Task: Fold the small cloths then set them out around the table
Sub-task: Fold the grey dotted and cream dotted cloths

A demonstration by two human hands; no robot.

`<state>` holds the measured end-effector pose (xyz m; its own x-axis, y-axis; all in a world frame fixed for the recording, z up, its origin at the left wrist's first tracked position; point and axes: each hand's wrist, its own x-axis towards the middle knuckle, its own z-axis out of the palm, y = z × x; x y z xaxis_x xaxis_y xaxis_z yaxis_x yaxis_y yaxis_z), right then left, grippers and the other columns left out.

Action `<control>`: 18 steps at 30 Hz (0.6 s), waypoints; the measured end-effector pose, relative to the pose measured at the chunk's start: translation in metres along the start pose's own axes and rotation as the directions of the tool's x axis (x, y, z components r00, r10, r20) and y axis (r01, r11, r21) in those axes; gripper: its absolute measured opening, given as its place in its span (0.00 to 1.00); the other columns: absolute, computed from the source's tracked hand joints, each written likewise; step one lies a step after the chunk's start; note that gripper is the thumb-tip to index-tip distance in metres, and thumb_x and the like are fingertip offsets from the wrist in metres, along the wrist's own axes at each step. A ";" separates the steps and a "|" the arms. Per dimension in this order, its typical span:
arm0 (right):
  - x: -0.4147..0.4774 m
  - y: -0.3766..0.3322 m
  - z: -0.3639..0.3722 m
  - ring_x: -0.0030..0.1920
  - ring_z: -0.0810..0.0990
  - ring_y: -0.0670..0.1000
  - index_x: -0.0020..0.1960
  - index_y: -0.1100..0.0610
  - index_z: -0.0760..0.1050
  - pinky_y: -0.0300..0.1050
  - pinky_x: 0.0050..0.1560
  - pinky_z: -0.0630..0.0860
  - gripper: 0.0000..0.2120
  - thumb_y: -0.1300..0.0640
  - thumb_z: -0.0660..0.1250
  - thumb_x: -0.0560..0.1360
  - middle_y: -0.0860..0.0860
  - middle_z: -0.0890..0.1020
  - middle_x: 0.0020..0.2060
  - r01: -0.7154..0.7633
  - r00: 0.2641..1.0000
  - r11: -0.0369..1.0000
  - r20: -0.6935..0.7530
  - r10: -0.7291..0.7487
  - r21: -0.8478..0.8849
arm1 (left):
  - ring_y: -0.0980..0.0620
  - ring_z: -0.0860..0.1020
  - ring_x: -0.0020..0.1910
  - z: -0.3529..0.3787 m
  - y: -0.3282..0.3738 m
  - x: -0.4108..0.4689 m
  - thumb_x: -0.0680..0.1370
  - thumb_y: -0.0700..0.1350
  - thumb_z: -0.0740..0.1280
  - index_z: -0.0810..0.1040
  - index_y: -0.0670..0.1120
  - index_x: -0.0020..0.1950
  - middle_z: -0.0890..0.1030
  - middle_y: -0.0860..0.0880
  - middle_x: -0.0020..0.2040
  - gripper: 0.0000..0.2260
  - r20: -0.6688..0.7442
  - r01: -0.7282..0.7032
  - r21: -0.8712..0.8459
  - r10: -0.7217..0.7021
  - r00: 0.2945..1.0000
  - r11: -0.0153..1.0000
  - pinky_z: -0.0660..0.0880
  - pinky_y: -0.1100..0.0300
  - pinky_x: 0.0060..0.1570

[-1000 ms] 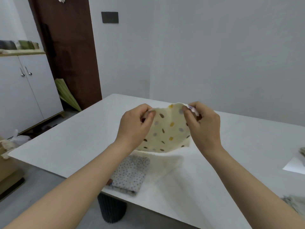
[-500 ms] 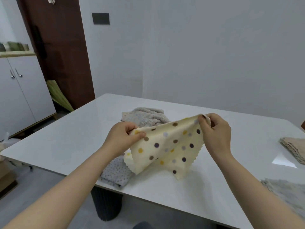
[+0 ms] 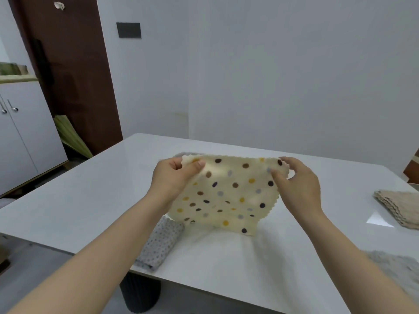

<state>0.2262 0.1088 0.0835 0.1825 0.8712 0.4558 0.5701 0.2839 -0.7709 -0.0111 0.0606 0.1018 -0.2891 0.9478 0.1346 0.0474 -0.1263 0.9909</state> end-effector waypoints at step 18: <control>-0.051 -0.008 0.005 0.45 0.80 0.41 0.47 0.47 0.80 0.38 0.42 0.77 0.05 0.51 0.72 0.71 0.40 0.83 0.42 0.080 0.944 0.986 0.307 -0.121 0.144 | 0.50 0.82 0.42 0.061 0.029 -0.012 0.79 0.38 0.62 0.78 0.33 0.48 0.81 0.40 0.46 0.09 0.136 0.100 -0.463 -0.041 0.990 0.881 0.81 0.60 0.49</control>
<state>0.2080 0.0640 0.0643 -0.1429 0.9108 0.3873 0.4619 0.4074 -0.7878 0.0525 0.0633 0.1288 -0.1578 0.9832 0.0919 -0.4295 -0.1522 0.8901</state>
